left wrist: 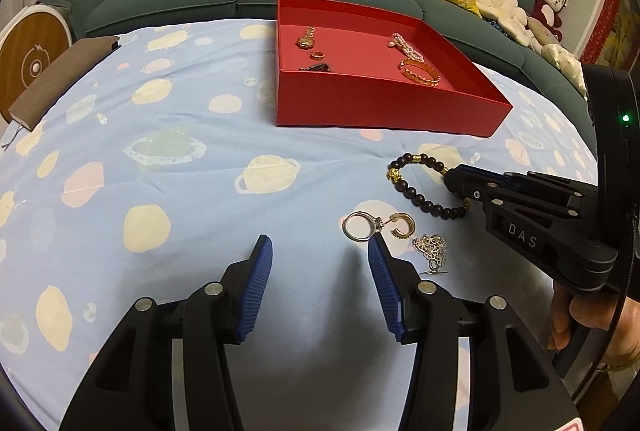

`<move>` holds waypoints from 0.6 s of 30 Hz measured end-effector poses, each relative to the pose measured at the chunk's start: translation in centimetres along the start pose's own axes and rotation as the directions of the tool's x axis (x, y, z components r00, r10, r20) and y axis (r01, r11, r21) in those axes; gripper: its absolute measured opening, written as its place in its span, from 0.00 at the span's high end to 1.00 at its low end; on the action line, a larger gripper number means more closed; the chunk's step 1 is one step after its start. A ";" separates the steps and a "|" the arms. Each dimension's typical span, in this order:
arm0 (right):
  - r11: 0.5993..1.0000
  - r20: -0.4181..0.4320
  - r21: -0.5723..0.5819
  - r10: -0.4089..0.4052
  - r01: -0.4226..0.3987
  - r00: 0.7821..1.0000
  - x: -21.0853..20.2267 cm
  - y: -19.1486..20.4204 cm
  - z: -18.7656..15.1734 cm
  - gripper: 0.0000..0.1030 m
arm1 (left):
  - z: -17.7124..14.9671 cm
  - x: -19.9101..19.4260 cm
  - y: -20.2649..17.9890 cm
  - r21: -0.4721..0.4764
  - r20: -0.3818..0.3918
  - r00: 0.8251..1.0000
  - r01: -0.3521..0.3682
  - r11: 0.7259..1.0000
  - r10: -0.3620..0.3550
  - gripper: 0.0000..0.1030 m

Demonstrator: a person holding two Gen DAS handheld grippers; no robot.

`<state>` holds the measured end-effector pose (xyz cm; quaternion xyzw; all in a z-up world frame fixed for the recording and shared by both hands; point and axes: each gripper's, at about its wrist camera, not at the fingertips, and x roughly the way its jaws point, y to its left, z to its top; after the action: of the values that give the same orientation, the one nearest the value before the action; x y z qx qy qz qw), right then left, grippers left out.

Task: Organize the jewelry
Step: 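Grasp the bead bracelet with the right tool while the left tool grasps the silver hoop earrings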

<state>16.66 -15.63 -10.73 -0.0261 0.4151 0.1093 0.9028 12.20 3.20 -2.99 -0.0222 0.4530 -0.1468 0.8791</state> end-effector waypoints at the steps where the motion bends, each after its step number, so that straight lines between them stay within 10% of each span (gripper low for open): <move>1: 1.000 0.001 -0.002 -0.006 0.006 1.000 -0.1 0.0 0.0 0.93 | 0.0 0.1 -0.2 0.002 -0.002 1.000 0.007 1.000 -0.007 0.53; 18: 0.998 -0.020 0.058 0.017 -0.016 1.000 -0.7 -1.5 -0.4 0.93 | 0.6 2.3 -2.6 0.081 0.033 0.999 -0.039 0.996 0.036 0.54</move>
<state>16.23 -17.30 -10.49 0.0021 0.4274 0.1044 0.8980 13.31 0.01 -4.04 0.0198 0.4332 -0.1481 0.8888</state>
